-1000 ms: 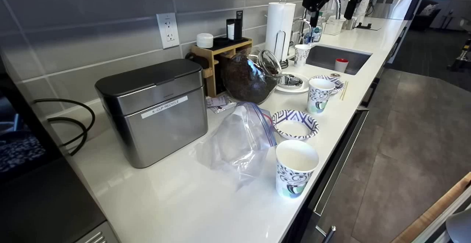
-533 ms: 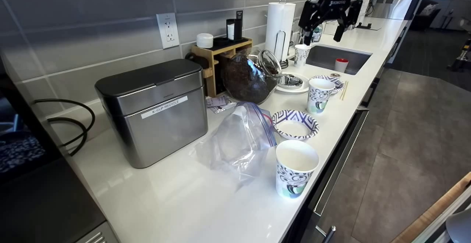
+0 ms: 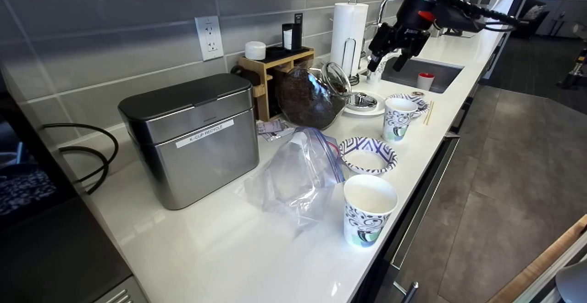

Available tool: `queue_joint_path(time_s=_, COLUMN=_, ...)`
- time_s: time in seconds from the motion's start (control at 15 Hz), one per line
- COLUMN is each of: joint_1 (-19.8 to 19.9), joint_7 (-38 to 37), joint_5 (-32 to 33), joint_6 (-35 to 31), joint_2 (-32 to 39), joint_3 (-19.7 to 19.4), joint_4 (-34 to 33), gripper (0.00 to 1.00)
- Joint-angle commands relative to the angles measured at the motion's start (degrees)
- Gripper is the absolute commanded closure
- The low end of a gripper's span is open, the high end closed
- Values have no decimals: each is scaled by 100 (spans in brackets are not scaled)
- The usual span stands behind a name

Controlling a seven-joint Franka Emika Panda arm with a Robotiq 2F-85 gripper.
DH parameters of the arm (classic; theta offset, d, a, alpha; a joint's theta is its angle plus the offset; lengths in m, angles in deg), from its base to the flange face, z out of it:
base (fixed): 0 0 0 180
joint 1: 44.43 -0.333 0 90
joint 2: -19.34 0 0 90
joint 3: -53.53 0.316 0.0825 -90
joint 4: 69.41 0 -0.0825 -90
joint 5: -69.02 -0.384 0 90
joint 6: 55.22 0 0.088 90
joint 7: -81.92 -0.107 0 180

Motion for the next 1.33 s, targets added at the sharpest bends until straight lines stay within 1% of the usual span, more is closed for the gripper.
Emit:
queue_joint_path(time_s=0.0, joint_1=-769, joint_7=1561, joint_5=-1193, joint_6=-270, joint_2=150, joint_3=-764, joint_4=138, gripper=0)
queue_joint_path(time_s=0.07, joint_1=-745, joint_7=1993, joint_5=-1570, joint_6=-78, joint_2=211, joint_3=-823, joint_4=82, gripper=0)
queue_joint_path(time_s=0.13, joint_1=-817, joint_7=2331, joint_5=-1835, joint_6=9, joint_2=246, joint_3=-935, joint_4=58, gripper=0)
queue_joint_path(time_s=0.2, joint_1=-795, joint_7=2503, joint_5=-1992, joint_6=155, joint_2=291, joint_3=-990, joint_4=7, gripper=0)
queue_joint_path(time_s=0.27, joint_1=-726, joint_7=2543, joint_5=-2015, joint_6=286, joint_2=349, joint_3=-985, joint_4=-29, gripper=0)
queue_joint_path(time_s=0.33, joint_1=-588, joint_7=2224, joint_5=-1750, joint_6=40, joint_2=235, joint_3=-776, joint_4=57, gripper=0)
queue_joint_path(time_s=0.47, joint_1=-573, joint_7=2387, joint_5=-1850, joint_6=135, joint_2=281, joint_3=-833, joint_4=40, gripper=0)
queue_joint_path(time_s=0.67, joint_1=-576, joint_7=2411, joint_5=-1870, joint_6=135, joint_2=295, joint_3=-833, joint_4=31, gripper=0)
queue_joint_path(time_s=0.8, joint_1=-671, joint_7=2901, joint_5=-2218, joint_6=648, joint_2=378, joint_3=-1067, joint_4=-144, gripper=0)
queue_joint_path(time_s=0.93, joint_1=-647, joint_7=3554, joint_5=-2638, joint_6=1438, joint_2=512, joint_3=-1325, joint_4=-362, gripper=0)
queue_joint_path(time_s=1.07, joint_1=-451, joint_7=4140, joint_5=-2835, joint_6=2256, joint_2=670, joint_3=-1494, joint_4=-616, gripper=0)
queue_joint_path(time_s=1.27, joint_1=-15, joint_7=4382, joint_5=-2670, joint_6=3128, joint_2=1092, joint_3=-1538, joint_4=-1076, gripper=0)
